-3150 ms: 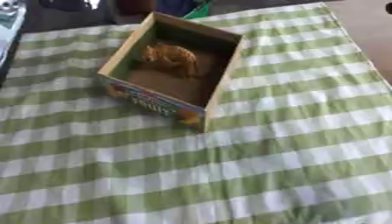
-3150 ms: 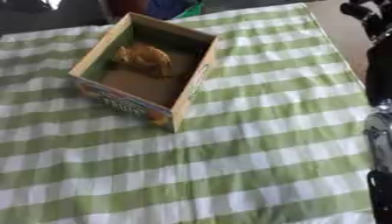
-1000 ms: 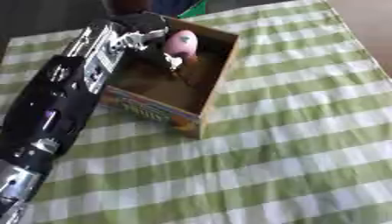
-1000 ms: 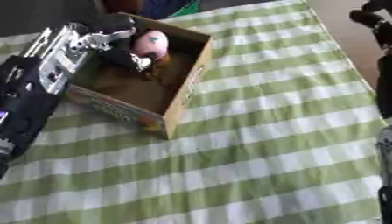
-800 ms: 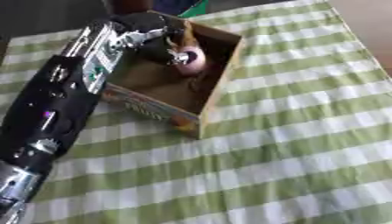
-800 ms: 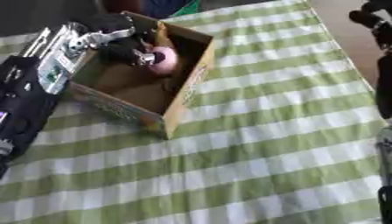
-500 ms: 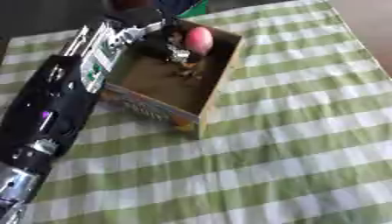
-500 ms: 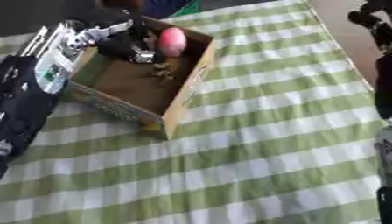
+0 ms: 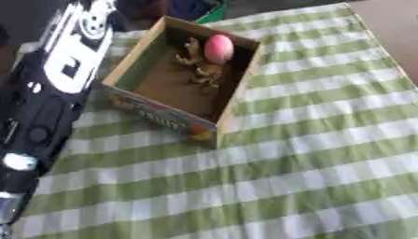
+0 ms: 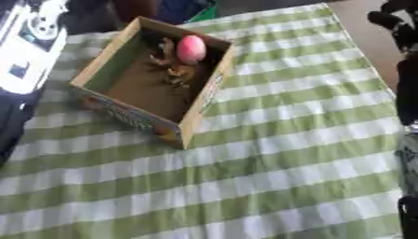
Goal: Pick up objects on the table and place them in the box.
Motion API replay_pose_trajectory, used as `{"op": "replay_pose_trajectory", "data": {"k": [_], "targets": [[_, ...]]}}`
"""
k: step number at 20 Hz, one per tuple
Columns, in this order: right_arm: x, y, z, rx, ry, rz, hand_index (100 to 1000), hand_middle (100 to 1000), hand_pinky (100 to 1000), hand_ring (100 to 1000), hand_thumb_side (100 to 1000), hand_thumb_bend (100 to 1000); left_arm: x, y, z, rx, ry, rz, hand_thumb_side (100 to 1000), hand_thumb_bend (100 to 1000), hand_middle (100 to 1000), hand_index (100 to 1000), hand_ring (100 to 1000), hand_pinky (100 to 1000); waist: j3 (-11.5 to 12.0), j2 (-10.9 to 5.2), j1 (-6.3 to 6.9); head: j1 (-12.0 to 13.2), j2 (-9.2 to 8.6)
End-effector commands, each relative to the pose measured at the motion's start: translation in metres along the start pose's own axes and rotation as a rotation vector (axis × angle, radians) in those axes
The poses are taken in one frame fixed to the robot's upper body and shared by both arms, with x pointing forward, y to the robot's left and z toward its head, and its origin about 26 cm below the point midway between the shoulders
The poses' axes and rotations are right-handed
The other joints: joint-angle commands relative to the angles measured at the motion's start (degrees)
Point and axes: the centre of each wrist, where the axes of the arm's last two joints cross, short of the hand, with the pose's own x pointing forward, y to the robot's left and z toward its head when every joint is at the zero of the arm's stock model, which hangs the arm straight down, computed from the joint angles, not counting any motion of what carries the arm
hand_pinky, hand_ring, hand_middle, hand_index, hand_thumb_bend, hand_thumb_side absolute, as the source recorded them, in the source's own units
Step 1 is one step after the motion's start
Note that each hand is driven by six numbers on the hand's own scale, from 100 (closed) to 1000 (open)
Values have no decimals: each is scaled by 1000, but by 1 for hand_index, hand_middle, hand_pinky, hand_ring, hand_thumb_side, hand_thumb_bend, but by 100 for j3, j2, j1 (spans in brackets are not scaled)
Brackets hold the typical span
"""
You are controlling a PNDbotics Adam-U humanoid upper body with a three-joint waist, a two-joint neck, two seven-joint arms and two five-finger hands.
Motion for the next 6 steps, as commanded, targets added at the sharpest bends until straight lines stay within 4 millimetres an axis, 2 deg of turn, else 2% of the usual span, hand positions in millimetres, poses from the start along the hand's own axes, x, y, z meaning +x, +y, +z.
{"op": "replay_pose_trajectory", "data": {"k": [1,3,6], "targets": [[8,-3,-4,-1,-29,13,865,544,745,835,1000,100,11,27,4,97,-28,69,1000,100,633,828,710,515,24,-160,-48,-52,56],[7,-2,-4,-1,-29,8,865,544,745,835,1000,100,11,29,6,100,-19,97,997,100,598,807,678,495,41,-189,-57,-40,70],[7,-3,-3,-13,-26,11,865,546,744,835,1000,100,17,45,13,204,-23,168,909,100,519,737,582,419,70,-240,-80,-48,126]]}}
